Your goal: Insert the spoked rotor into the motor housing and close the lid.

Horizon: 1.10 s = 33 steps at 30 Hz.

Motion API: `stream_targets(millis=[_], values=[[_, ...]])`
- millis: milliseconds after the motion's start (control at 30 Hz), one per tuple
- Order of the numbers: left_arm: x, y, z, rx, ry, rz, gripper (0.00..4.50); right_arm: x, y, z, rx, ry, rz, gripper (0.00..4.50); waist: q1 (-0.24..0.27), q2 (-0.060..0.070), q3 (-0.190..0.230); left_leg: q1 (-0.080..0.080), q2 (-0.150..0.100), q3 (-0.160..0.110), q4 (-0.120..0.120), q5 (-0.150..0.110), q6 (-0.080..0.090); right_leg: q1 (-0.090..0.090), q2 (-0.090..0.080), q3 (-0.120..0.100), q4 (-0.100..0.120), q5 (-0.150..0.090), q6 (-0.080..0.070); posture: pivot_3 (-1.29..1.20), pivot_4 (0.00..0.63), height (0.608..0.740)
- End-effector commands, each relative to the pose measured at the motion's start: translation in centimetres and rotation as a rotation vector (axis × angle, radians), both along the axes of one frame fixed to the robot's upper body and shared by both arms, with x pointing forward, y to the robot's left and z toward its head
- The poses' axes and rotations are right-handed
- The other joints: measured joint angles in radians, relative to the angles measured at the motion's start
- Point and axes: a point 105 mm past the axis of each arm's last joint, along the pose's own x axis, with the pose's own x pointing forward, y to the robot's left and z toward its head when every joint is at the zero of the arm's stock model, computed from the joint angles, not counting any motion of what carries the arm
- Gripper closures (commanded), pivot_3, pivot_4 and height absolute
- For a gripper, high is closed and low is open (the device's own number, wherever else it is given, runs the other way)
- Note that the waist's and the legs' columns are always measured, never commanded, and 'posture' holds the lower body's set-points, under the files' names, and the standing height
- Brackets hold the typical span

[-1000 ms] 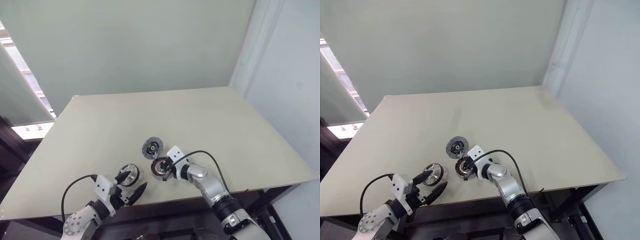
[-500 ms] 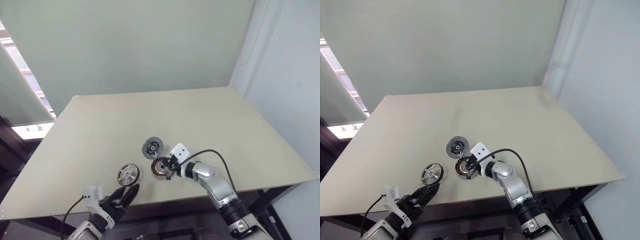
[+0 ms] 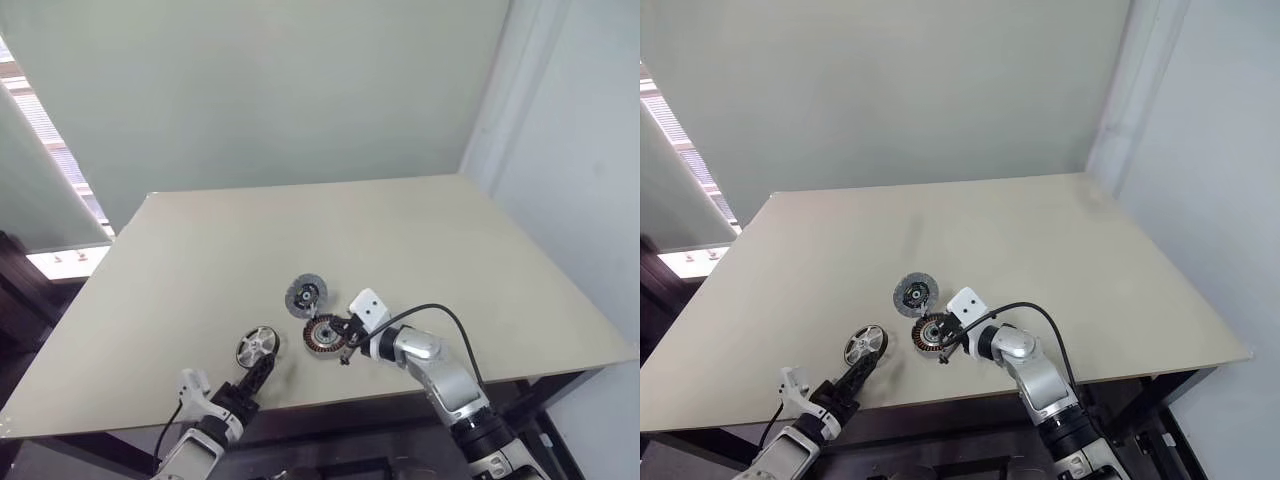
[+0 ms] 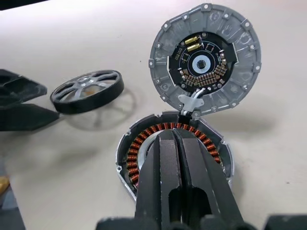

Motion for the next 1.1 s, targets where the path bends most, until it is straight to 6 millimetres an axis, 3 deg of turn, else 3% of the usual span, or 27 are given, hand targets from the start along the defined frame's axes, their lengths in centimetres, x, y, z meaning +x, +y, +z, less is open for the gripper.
stream_targets(millis=[33, 167, 267, 400, 433, 467, 500, 533, 567, 600, 633, 733, 800, 833, 867, 900, 967, 1000, 1100], values=[[0.2, 1.7, -2.1, 0.078, 0.079, 0.054, 0.00, 0.3, 0.1, 2.0, 0.041, -0.054, -0.003, 4.49, 0.000, 0.001, -0.001, 0.000, 0.000, 0.000, 0.000, 0.000, 0.000, 0.000, 0.000, -0.001, 0.000, 0.000, 0.000, 0.00, 0.000, 0.740], [1.6, 1.4, -1.8, 0.072, 0.055, 0.059, 0.00, 0.1, -0.1, 1.8, 0.039, -0.048, -0.008, 4.49, -0.003, 0.013, -0.005, -0.004, 0.007, -0.002, 0.000, -0.001, -0.001, -0.001, 0.000, -0.012, -0.010, 0.000, 0.000, 0.00, 0.000, 0.740], [2.3, 1.4, -1.4, 0.068, 0.033, 0.078, 0.00, 0.0, -0.2, 1.7, 0.039, -0.043, -0.012, 4.49, -0.011, 0.028, -0.010, -0.021, 0.024, -0.007, -0.002, -0.001, -0.001, 0.000, -0.002, -0.047, -0.043, 0.000, 0.000, 0.00, 0.000, 0.740], [3.2, 1.2, -0.1, 0.040, 0.009, 0.125, 0.00, -0.1, -0.4, 1.5, 0.036, -0.039, -0.019, 4.49, -0.018, 0.027, -0.011, -0.040, 0.048, -0.002, -0.008, -0.001, -0.001, -0.003, -0.003, -0.061, -0.062, 0.003, 0.002, 0.00, 0.000, 0.740], [3.3, 1.1, 0.1, 0.037, 0.007, 0.133, 0.00, -0.1, -0.4, 1.5, 0.035, -0.038, -0.020, 4.49, -0.021, 0.033, -0.014, -0.041, 0.054, 0.002, -0.013, -0.001, -0.001, 0.000, -0.002, -0.061, -0.075, 0.023, 0.000, 0.00, 0.000, 0.740], [3.4, 1.1, 0.3, 0.035, 0.007, 0.137, 0.00, -0.1, -0.4, 1.5, 0.035, -0.038, -0.021, 4.49, -0.013, 0.020, -0.018, -0.052, 0.064, 0.005, -0.020, -0.001, -0.001, 0.002, 0.004, -0.061, -0.089, 0.051, -0.004, 0.00, 0.000, 0.740], [3.4, 1.0, 0.4, 0.033, 0.006, 0.139, 0.00, -0.1, -0.5, 1.5, 0.034, -0.038, -0.022, 4.49, 0.009, -0.007, -0.018, -0.060, 0.077, 0.027, -0.028, 0.000, 0.001, -0.008, -0.004, -0.063, -0.035, 0.053, -0.006, 0.00, 0.000, 0.740], [3.5, 0.9, 0.8, 0.024, -0.005, 0.148, 0.00, -0.1, -0.5, 1.4, 0.033, -0.037, -0.024, 4.49, 0.024, -0.028, -0.016, -0.055, 0.072, 0.060, -0.034, 0.003, 0.005, 0.005, -0.017, -0.046, 0.050, -0.005, -0.011, 0.00, 0.000, 0.740], [3.6, 0.9, 1.3, 0.021, -0.018, 0.157, 0.00, -0.2, -0.6, 1.4, 0.033, -0.036, -0.026, 4.49, 0.029, -0.027, -0.008, -0.042, 0.067, 0.077, -0.033, 0.006, 0.009, 0.001, -0.015, -0.019, 0.072, -0.054, -0.026, 0.00, 0.000, 0.740], [3.7, 0.9, 1.6, 0.020, -0.028, 0.164, 0.00, -0.2, -0.6, 1.4, 0.032, -0.036, -0.027, 4.49, 0.033, -0.018, -0.006, -0.036, 0.060, 0.084, -0.024, 0.007, 0.009, 0.003, -0.014, -0.017, 0.073, -0.066, -0.043, 0.00, 0.000, 0.740], [3.7, 0.9, 1.9, 0.023, -0.034, 0.170, 0.00, -0.2, -0.6, 1.3, 0.032, -0.034, -0.027, 4.49, 0.030, -0.013, -0.004, -0.036, 0.062, 0.078, -0.021, 0.006, 0.009, 0.002, -0.012, -0.025, 0.069, -0.066, -0.045, 0.00, 0.000, 0.740], [4.0, 1.2, 2.5, 0.043, -0.046, 0.198, 0.00, -0.3, -0.6, 1.2, 0.033, -0.031, -0.027, 4.49, -0.001, 0.009, 0.004, -0.032, 0.072, 0.067, 0.012, 0.006, 0.008, 0.007, -0.016, -0.064, 0.056, -0.065, -0.047, 0.00, 0.000, 0.740], [4.1, 1.0, 3.1, 0.046, -0.063, 0.191, 0.00, -0.3, -0.5, 1.2, 0.034, -0.029, -0.027, 4.49, -0.027, 0.025, 0.006, -0.043, 0.071, 0.032, 0.018, 0.001, 0.000, 0.023, -0.019, -0.104, 0.030, -0.063, -0.045, 0.00, 0.000, 0.740], [4.1, 0.9, 3.4, 0.048, -0.070, 0.186, 0.00, -0.3, -0.5, 1.2, 0.034, -0.029, -0.027, 4.49, -0.033, 0.019, 0.003, -0.052, 0.071, 0.022, 0.013, 0.001, 0.000, 0.025, -0.019, -0.116, 0.011, -0.057, -0.035, 0.00, 0.000, 0.740], [4.1, 0.8, 3.6, 0.047, -0.074, 0.181, 0.00, -0.3, -0.5, 1.2, 0.035, -0.029, -0.027, 4.49, -0.033, 0.011, -0.001, -0.060, 0.075, 0.017, 0.003, 0.001, 0.000, 0.016, -0.025, -0.115, 0.014, -0.053, -0.025, 0.00, 0.000, 0.740], [4.1, 0.8, 3.7, 0.047, -0.076, 0.181, 0.00, -0.3, -0.5, 1.2, 0.036, -0.028, -0.028, 4.49, -0.032, 0.002, -0.002, -0.060, 0.062, 0.021, 0.000, 0.001, 0.001, 0.015, -0.026, -0.099, 0.024, -0.053, -0.022, 0.00, 0.000, 0.740], [4.2, 0.9, 4.0, 0.042, -0.079, 0.192, 0.00, -0.4, -0.4, 1.2, 0.039, -0.026, -0.028, 4.49, -0.024, 0.000, 0.003, -0.050, 0.040, 0.025, -0.001, 0.002, 0.001, 0.016, -0.026, -0.064, 0.037, -0.052, -0.023, 0.00, 0.000, 0.740], [4.3, 1.1, 4.1, 0.039, -0.078, 0.202, 0.00, -0.4, -0.4, 1.2, 0.041, -0.025, -0.028, 4.49, -0.020, -0.001, 0.004, -0.043, 0.035, 0.029, -0.005, 0.002, 0.001, 0.015, -0.026, -0.057, 0.036, -0.052, -0.024, 0.00, 0.000, 0.740], [4.7, 1.3, 4.4, 0.035, -0.080, 0.220, 0.00, -0.4, -0.3, 1.2, 0.045, -0.023, -0.029, 4.49, 0.000, 0.000, 0.004, -0.039, 0.024, 0.025, -0.018, 0.004, -0.003, 0.020, -0.019, -0.055, 0.022, -0.052, -0.025, 0.00, 0.000, 0.740]])
